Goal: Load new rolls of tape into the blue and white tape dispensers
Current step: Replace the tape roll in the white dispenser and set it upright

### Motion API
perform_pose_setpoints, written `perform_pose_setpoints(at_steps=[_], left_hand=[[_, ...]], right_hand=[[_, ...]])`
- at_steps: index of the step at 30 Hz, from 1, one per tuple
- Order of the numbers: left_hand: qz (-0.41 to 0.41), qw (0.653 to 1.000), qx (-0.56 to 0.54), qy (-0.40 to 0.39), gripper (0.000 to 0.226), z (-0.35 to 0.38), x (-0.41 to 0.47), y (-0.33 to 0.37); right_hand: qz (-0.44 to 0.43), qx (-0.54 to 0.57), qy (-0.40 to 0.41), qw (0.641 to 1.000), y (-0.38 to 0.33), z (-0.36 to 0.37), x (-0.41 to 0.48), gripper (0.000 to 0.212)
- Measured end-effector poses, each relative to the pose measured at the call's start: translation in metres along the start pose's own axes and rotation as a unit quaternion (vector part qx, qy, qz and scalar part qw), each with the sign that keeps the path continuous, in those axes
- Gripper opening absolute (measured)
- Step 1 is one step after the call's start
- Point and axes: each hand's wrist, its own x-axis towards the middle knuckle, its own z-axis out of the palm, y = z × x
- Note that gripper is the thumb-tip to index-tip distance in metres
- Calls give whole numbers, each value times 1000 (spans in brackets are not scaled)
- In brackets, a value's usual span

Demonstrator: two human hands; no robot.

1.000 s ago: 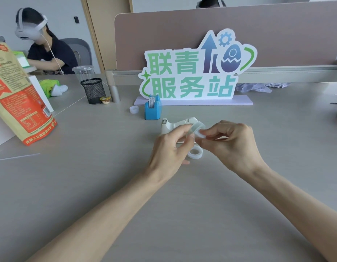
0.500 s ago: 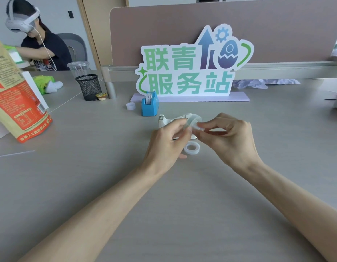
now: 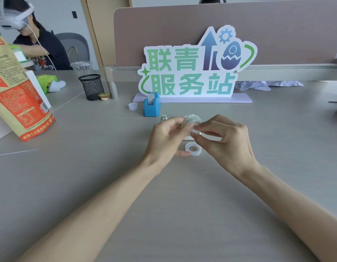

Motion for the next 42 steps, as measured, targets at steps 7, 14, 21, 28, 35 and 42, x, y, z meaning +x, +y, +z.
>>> perform_pose_setpoints(at_steps=[7, 14, 21, 28, 35, 42], left_hand=[[-11, 1000, -17, -22, 13, -6, 2, 0], [11, 1000, 6, 22, 13, -2, 1, -4], [19, 999, 11, 32, 11, 0, -1, -5], [34, 997, 55, 29, 9, -1, -4, -5], [36, 995, 88, 9, 15, -2, -3, -10], [48, 995, 83, -12, 17, -3, -1, -11]], right_hand=[[50, 33, 12, 998, -5, 0, 2, 13], [38, 22, 21, 999, -4, 2, 3, 12], [11, 13, 14, 1000, 0, 4, 5, 8], [-16, -6, -15, 1000, 4, 4, 7, 5], [-47, -16, -24, 998, 8, 0, 5, 10], [-44, -41, -24, 998, 3, -2, 7, 10]])
